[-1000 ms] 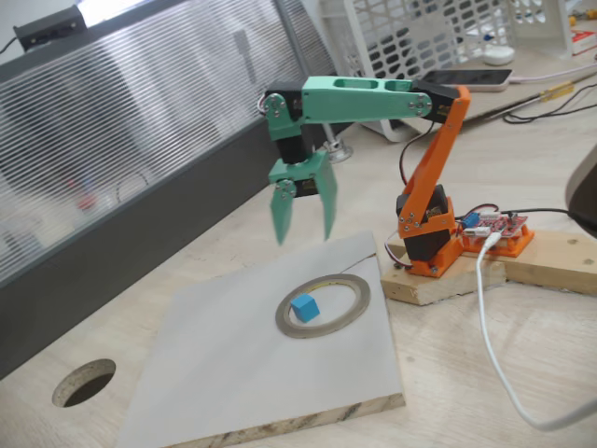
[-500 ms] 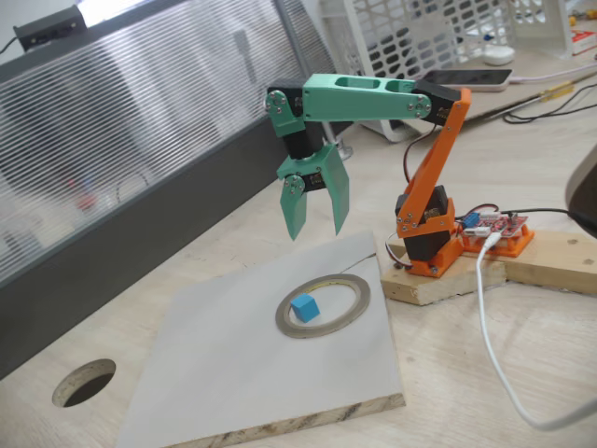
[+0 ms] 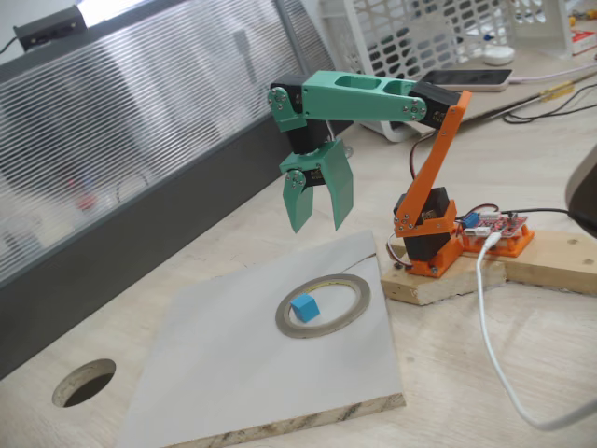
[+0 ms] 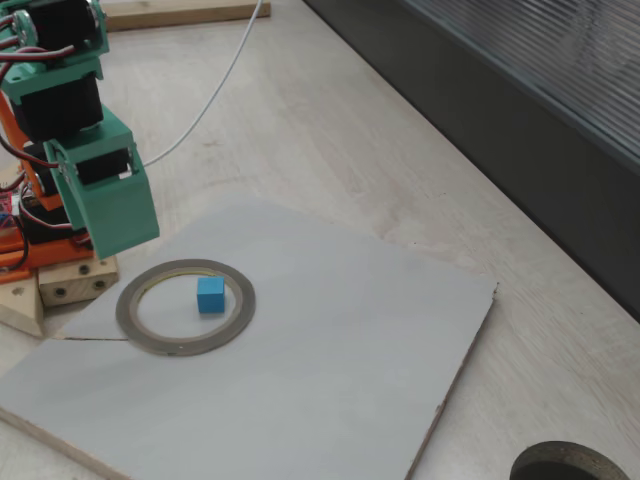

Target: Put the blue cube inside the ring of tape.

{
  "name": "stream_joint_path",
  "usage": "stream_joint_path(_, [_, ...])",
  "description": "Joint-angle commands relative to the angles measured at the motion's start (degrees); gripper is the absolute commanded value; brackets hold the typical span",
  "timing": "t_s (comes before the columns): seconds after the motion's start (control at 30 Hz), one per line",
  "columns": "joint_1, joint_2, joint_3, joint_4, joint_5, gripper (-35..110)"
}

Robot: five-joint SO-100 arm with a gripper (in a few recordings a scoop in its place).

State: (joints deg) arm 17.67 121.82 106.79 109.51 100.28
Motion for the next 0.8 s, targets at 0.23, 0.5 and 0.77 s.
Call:
stream_joint_path(0.23, [0.26, 1.32, -0.53, 1.67, 0.35, 47])
stream_joint_path(0.5, [0.26, 1.32, -0.53, 1.14, 0.26, 10])
stream_joint_path(0.77, [0.18, 1.32, 0.62, 1.14, 0.35, 1])
